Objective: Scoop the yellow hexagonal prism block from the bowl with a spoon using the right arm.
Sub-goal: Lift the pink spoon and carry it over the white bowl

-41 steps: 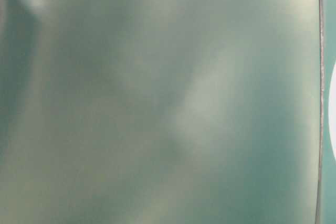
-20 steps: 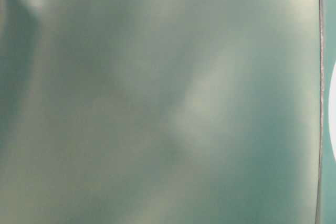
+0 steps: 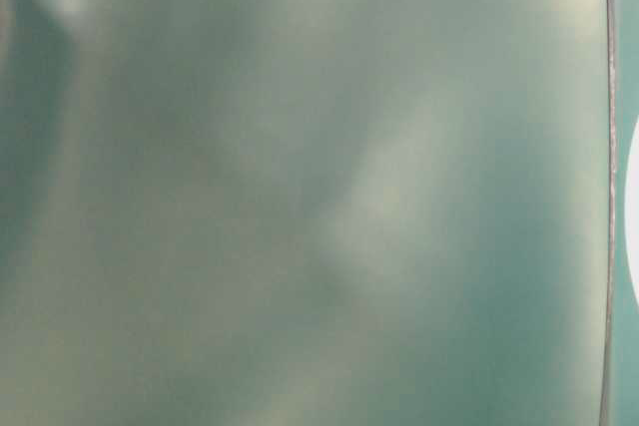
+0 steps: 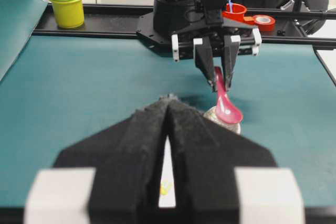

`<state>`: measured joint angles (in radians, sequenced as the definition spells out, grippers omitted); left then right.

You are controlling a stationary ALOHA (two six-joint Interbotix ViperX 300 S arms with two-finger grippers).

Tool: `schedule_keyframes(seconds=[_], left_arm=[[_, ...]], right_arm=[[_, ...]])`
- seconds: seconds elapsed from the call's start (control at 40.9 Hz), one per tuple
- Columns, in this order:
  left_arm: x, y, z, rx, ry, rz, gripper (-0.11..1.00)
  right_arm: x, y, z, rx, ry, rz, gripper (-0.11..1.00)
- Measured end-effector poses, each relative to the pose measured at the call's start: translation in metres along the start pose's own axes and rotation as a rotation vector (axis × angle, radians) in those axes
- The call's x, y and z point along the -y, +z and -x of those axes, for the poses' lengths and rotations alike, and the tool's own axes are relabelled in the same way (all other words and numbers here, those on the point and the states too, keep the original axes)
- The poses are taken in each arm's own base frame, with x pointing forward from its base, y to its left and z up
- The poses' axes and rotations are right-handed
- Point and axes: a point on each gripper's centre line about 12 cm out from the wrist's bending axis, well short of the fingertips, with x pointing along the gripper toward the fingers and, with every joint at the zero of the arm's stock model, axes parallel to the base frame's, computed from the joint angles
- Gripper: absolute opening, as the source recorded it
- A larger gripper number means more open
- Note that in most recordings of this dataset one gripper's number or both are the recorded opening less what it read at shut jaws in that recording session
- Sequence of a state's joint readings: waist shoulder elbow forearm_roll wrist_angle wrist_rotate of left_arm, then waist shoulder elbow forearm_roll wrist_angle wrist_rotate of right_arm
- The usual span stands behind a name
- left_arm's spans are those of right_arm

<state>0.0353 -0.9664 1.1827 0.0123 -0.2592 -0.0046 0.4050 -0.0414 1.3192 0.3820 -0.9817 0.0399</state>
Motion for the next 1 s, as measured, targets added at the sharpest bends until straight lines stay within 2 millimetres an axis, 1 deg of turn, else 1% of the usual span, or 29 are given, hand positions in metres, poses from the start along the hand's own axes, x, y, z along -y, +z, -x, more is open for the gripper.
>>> schedule_keyframes(seconds=[0.269, 0.464, 0.635, 0.757, 1.001], left_arm=[[0.0, 0.0, 0.0, 0.0, 0.0, 0.0, -0.01], [0.0, -0.001, 0.0, -0.009, 0.0, -0.006, -0.01], [0.0, -0.003, 0.0, -0.029, 0.0, -0.006, -0.01], [0.0, -0.005, 0.0, -0.044, 0.0, -0.006, -0.01], [0.0, -0.008, 0.0, -0.066, 0.002, -0.006, -0.01]], right_arm=[[-0.001, 0.028, 0.002, -0.007, 0.007, -0.058, 0.23], [0.003, 0.055, 0.0, -0.049, -0.002, -0.081, 0.23], [0.011, 0.086, -0.003, -0.113, -0.018, -0.11, 0.23], [0.019, 0.106, -0.006, -0.191, -0.035, -0.148, 0.23], [0.039, 0.137, -0.013, -0.339, -0.072, -0.192, 0.23]])
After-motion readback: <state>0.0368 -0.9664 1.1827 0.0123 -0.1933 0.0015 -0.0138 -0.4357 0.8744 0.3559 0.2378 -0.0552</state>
